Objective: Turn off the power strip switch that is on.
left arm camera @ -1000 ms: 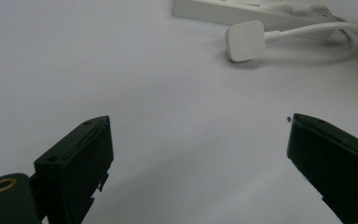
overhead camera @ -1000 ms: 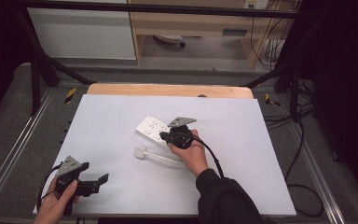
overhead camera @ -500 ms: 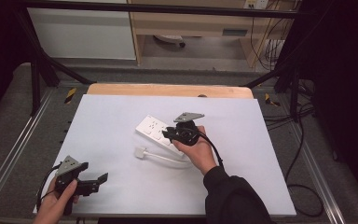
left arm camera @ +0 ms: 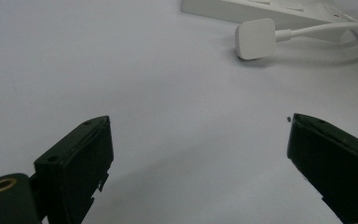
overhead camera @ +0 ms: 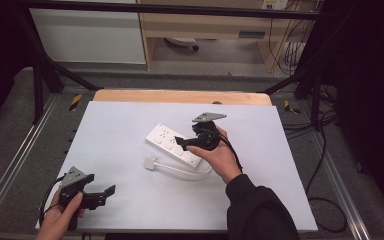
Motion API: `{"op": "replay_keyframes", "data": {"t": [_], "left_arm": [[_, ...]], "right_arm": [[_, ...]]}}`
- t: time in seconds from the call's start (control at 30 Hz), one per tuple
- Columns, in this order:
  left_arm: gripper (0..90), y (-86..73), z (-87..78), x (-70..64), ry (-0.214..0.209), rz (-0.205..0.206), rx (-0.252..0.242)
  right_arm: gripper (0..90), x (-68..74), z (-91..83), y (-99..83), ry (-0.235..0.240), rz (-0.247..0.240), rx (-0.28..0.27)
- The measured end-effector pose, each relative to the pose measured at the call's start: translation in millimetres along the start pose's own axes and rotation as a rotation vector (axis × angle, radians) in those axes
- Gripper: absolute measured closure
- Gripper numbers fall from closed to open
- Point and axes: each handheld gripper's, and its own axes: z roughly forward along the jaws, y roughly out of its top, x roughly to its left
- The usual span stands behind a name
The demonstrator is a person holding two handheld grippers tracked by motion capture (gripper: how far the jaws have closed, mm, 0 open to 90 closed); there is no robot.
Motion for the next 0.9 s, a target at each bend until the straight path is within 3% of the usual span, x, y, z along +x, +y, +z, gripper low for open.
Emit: {"op": "replay_keyframes", "data": {"t": [0.1,0.17,0.3,0.6,0.9], "left_arm": [[7.2,0.0,0.0,0.0,0.000,-0.001,0.000],[7.2,-0.1,0.0,0.1,0.001,-0.001,-0.001],[7.2,0.0,-0.1,0.2,0.000,-0.001,-0.001],[7.2,0.0,-0.2,0.1,0.001,-0.001,-0.002],[7.2,0.1,-0.3,0.0,0.003,0.001,-0.001]], "right_arm": [[8.8,-2.8,-2.6,2.6,0.009,0.018,0.012],[5.3,-3.7,-3.9,3.6,-0.010,0.015,0.011],[5.1,-4.9,-6.6,4.2,-0.034,-0.009,-0.018],[4.2,-17.0,-26.8,12.3,-0.056,0.009,-0.088],[4.2,-29.0,-45.1,12.3,-0.092,0.023,-0.110]]}}
